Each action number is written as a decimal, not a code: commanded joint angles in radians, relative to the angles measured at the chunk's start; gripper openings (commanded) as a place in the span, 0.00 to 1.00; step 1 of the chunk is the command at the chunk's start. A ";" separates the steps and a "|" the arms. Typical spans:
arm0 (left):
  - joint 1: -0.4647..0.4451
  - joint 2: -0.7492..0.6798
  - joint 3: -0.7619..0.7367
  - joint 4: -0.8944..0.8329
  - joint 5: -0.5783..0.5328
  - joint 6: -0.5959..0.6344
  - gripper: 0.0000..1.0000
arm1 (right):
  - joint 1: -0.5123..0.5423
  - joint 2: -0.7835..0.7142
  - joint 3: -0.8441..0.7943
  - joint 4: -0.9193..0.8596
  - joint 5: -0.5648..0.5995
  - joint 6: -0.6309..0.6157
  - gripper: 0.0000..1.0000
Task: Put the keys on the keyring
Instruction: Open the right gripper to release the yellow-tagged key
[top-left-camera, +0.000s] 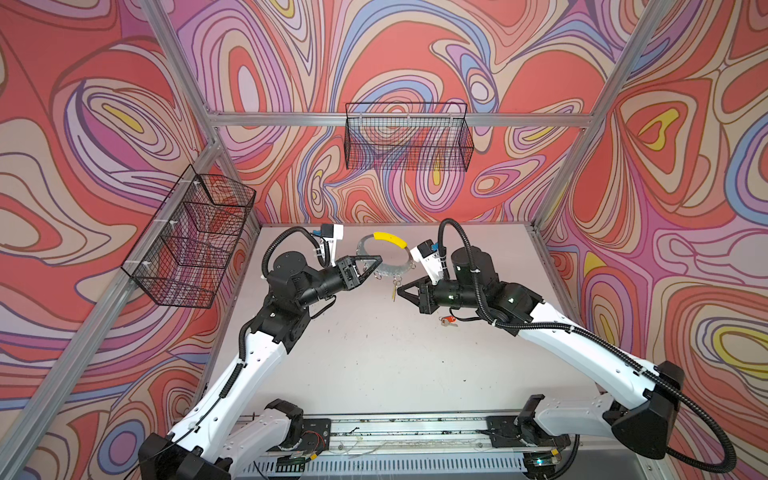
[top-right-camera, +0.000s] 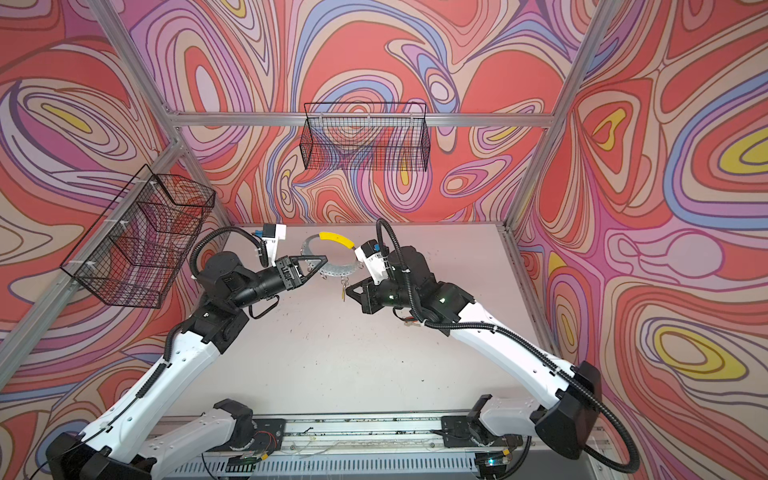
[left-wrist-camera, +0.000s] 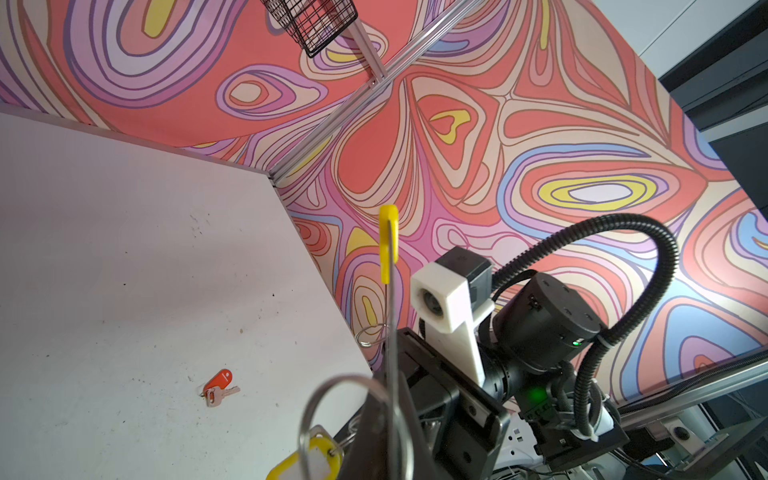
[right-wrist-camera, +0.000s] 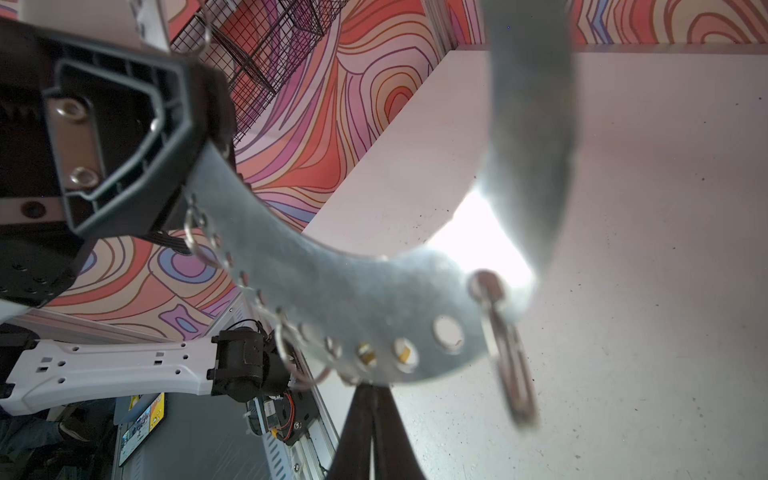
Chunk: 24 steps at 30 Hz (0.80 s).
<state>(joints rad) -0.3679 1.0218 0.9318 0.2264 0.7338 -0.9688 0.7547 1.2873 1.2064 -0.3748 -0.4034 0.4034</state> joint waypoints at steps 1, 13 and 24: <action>-0.004 -0.005 0.000 0.121 0.010 -0.067 0.00 | -0.003 -0.006 -0.030 0.081 -0.035 0.032 0.00; -0.003 0.001 0.023 0.097 -0.047 -0.140 0.00 | -0.003 -0.136 0.037 -0.028 0.062 -0.098 0.25; -0.004 0.014 0.050 0.041 -0.108 -0.184 0.00 | 0.006 -0.097 0.104 -0.004 0.155 -0.168 0.31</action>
<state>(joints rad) -0.3676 1.0306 0.9421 0.2638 0.6460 -1.1248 0.7544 1.1542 1.2743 -0.3740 -0.2924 0.2829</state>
